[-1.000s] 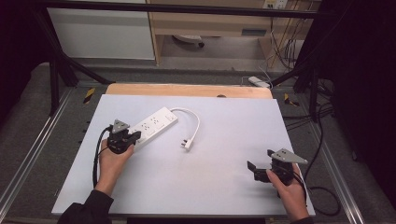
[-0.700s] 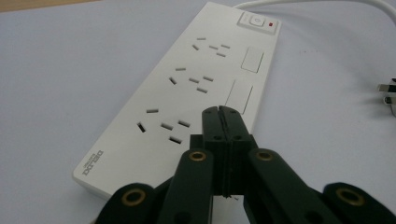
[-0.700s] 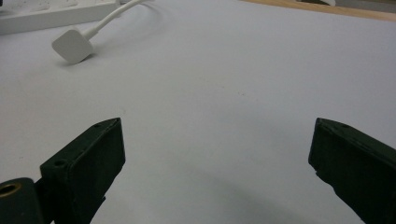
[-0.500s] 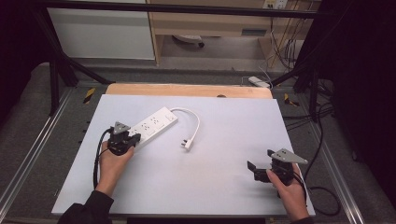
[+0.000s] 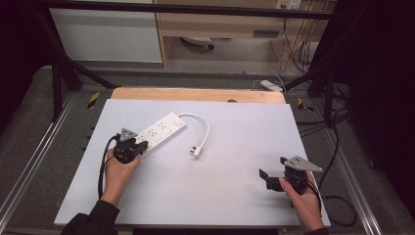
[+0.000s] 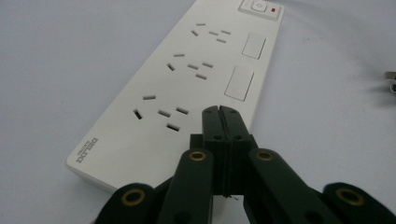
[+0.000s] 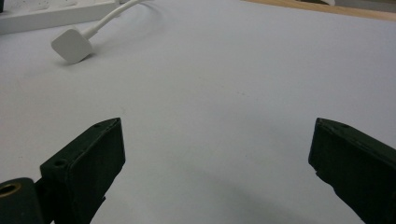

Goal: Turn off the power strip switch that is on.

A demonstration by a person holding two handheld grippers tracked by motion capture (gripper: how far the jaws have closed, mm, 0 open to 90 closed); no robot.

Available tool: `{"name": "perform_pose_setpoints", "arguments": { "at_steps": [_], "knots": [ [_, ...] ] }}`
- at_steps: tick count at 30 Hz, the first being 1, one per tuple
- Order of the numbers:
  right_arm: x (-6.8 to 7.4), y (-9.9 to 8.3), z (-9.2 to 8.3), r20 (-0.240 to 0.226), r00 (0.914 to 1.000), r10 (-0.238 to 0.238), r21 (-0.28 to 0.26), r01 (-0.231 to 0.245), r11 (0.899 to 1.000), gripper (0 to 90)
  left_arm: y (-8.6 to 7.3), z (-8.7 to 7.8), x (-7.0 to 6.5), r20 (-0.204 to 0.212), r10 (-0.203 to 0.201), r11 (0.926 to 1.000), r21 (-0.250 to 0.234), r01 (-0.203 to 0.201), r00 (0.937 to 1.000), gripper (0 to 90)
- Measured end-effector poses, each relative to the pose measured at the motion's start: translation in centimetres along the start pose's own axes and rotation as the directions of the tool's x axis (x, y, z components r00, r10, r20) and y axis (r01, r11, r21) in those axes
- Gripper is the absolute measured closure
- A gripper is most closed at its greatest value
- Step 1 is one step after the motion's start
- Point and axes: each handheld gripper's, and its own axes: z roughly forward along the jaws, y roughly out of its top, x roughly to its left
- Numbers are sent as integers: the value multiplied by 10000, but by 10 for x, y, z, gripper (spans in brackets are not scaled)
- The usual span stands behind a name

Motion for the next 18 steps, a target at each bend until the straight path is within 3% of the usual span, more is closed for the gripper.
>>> {"name": "perform_pose_setpoints", "arguments": {
  "at_steps": [18],
  "knots": [
    [0,0,0,-23,10000,7,41,-7,10000,41,-1,0,1,35,-88,9999,-60,89,10000,900]
  ]
}}
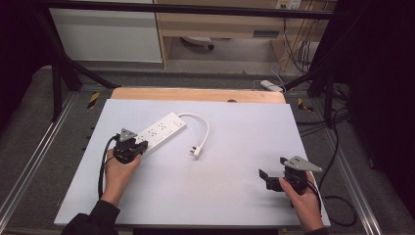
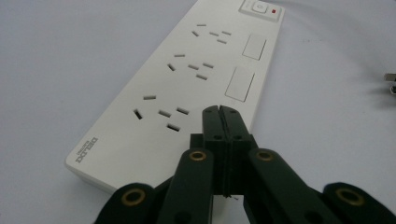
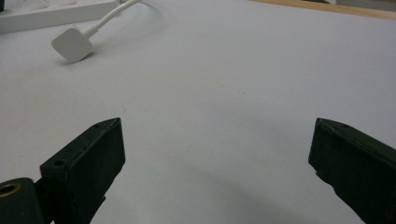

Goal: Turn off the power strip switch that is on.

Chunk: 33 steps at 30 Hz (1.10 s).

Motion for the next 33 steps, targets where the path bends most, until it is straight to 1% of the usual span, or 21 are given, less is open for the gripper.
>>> {"name": "perform_pose_setpoints", "arguments": {
  "at_steps": [24,33],
  "knots": [
    [0,0,0,-1,10000,-11,18,11,10000,41,-2,1,1,161,-215,9997,-136,217,9996,900],
    [0,0,0,0,10000,-2,26,2,10000,41,-2,1,1,153,-220,9996,-146,222,9996,900]
  ]
}}
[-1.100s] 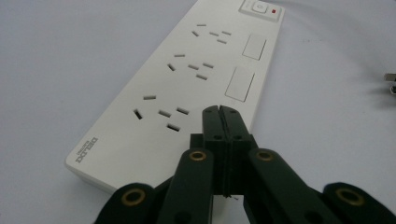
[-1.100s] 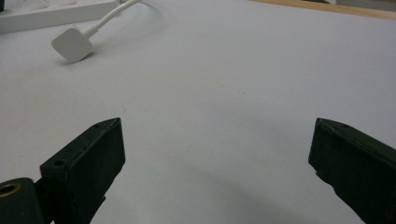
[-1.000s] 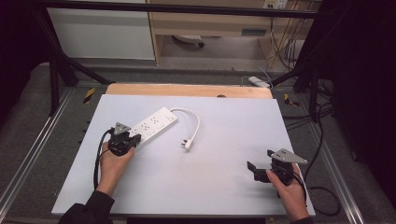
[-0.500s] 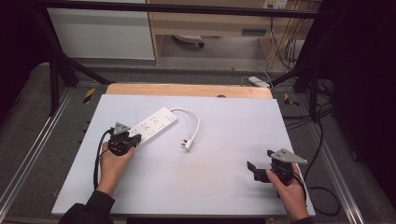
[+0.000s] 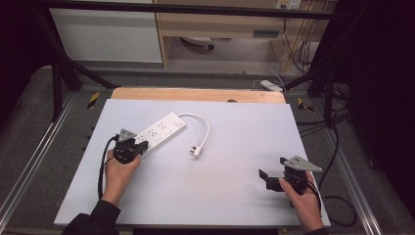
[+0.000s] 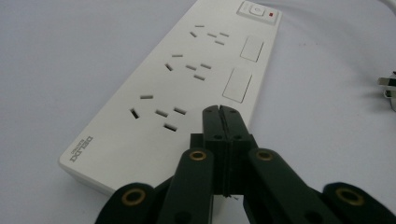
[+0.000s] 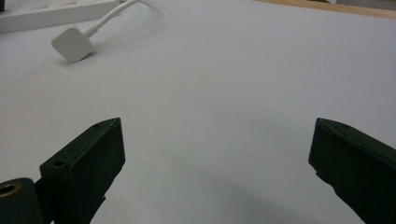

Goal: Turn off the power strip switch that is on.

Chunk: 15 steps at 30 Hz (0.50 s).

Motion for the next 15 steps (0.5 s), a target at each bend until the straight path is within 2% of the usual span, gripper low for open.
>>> {"name": "perform_pose_setpoints", "arguments": {
  "at_steps": [15],
  "knots": [
    [0,0,0,-7,10000,-16,-5,16,10000,41,0,0,1,56,-47,10000,-12,47,10000,900]
  ]
}}
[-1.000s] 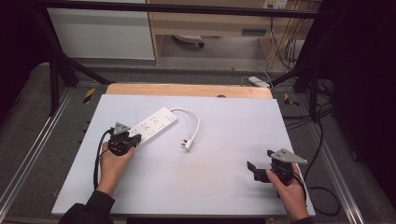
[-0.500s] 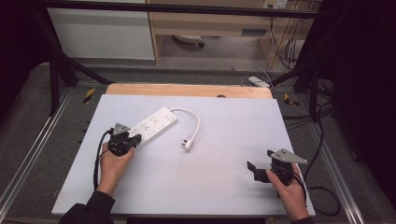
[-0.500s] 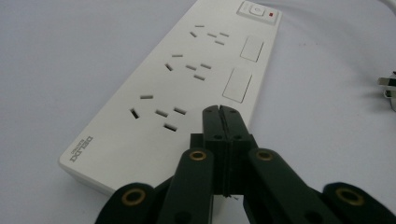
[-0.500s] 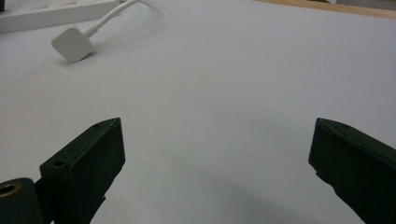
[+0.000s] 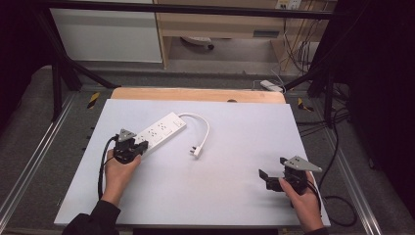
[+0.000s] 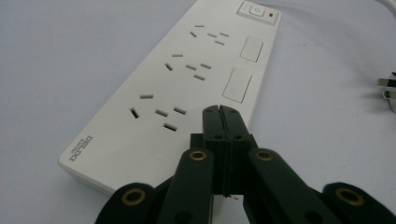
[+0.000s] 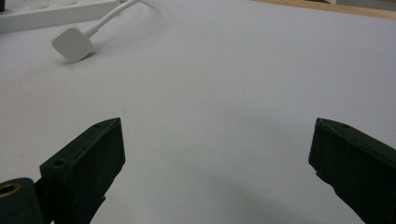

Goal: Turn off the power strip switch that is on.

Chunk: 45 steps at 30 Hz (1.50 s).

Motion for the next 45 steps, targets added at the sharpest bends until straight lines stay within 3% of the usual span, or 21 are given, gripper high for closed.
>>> {"name": "perform_pose_setpoints", "arguments": {
  "at_steps": [14,25,45],
  "knots": [
    [0,0,-1,-15,10000,40,-28,-40,10000,41,-2,0,4,135,-285,9996,24,285,9995,900],
    [0,0,0,-13,10000,34,-23,-35,10000,41,-2,0,1,18,-62,10000,-26,62,10000,900],
    [0,0,-1,10,10000,18,-58,-18,10000,40,-3,1,1,7,0,9999,-133,0,10000,900]
  ]
}}
